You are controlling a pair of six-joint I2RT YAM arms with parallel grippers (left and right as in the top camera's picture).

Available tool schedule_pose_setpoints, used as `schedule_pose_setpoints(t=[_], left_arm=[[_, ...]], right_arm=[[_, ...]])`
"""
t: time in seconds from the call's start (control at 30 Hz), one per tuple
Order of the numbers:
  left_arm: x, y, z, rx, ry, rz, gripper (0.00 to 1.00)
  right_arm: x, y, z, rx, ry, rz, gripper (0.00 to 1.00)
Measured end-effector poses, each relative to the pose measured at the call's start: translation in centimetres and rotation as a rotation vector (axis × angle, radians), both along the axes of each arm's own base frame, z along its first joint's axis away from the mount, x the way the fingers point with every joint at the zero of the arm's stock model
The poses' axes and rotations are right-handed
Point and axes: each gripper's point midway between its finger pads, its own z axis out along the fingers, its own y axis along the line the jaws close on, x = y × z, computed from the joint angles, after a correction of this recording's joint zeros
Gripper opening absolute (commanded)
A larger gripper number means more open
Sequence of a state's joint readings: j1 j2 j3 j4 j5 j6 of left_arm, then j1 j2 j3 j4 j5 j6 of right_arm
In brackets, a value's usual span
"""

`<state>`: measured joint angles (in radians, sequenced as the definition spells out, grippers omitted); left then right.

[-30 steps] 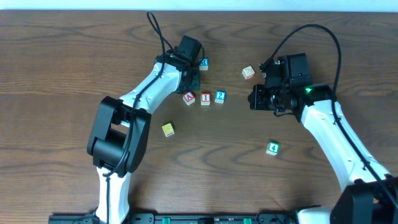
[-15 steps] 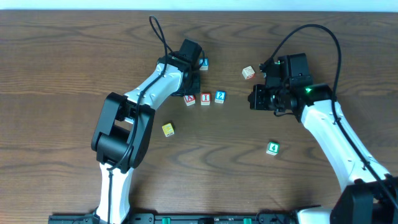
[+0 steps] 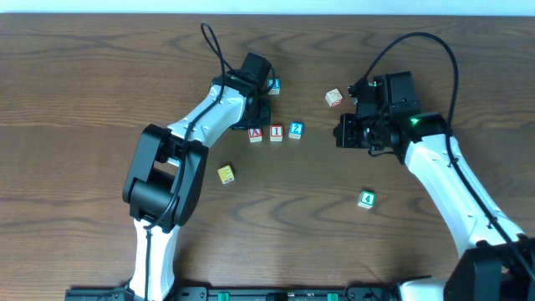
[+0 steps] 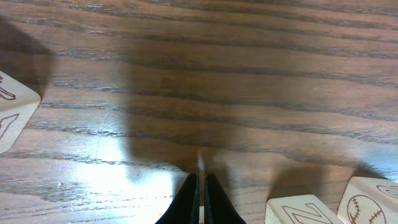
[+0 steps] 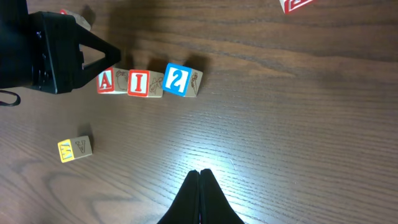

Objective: Spell out Ai2

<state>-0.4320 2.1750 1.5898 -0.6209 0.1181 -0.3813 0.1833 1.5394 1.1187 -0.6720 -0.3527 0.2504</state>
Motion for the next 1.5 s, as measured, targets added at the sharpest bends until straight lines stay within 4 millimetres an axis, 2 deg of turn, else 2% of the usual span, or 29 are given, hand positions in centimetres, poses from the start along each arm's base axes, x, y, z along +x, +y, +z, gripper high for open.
schedule_pose_setpoints(t=[0.4,0.57,0.63,0.7,0.83,0.9,0.97,1.03,1.13,1.23,1.3,1.5], left_arm=[[0.0,0.0,0.0,-0.005,0.003,0.001,0.06],[0.5,2.1,0.6,0.006,0.03,0.059,0.06],[1.7,3.9,2.2,-0.001,0.013,0.116,0.06],[2.6,6.0,4.7,-0.022,-0.017,0.174,0.06],[2.5,9.8,10.5,-0.062,-0.079,0.26,0.06],[2.3,10.4,12.5,-0.089,-0.108,0.274,0.06],[1.8,10.1,13.4,-0.121,-0.132,0.272,0.06],[0.6,9.4,12.4,-0.155,-0.121,0.265,0.06],[-1.6,8.5,8.6,-0.191,-0.053,0.262,0.06],[-4.0,8.4,5.2,-0.201,0.025,0.276,0.06],[-4.5,8.2,4.3,-0.213,0.035,0.29,0.06],[-4.5,6.7,3.3,-0.263,0.022,0.315,0.06]], right_arm=[[0.3,0.1,0.2,-0.001,-0.019,0.007,0.01],[1.1,-0.1,0.5,0.016,-0.047,0.001,0.01],[1.8,-0.5,0.5,0.048,-0.054,-0.006,0.01],[2.4,-0.6,0.0,0.1,-0.044,-0.007,0.01],[3.3,-0.1,-2.5,0.211,0.024,0.005,0.01],[3.1,0.5,-3.7,0.258,0.071,0.017,0.01],[2.9,1.1,-4.7,0.3,0.112,0.028,0.01],[2.7,1.6,-5.3,0.336,0.145,0.032,0.01],[2.6,1.9,-5.4,0.359,0.16,0.033,0.02],[2.6,2.0,-5.4,0.365,0.164,0.03,0.02],[2.7,2.1,-5.4,0.365,0.162,0.029,0.02],[3.2,2.1,-6.3,0.369,0.178,-0.005,0.01]])
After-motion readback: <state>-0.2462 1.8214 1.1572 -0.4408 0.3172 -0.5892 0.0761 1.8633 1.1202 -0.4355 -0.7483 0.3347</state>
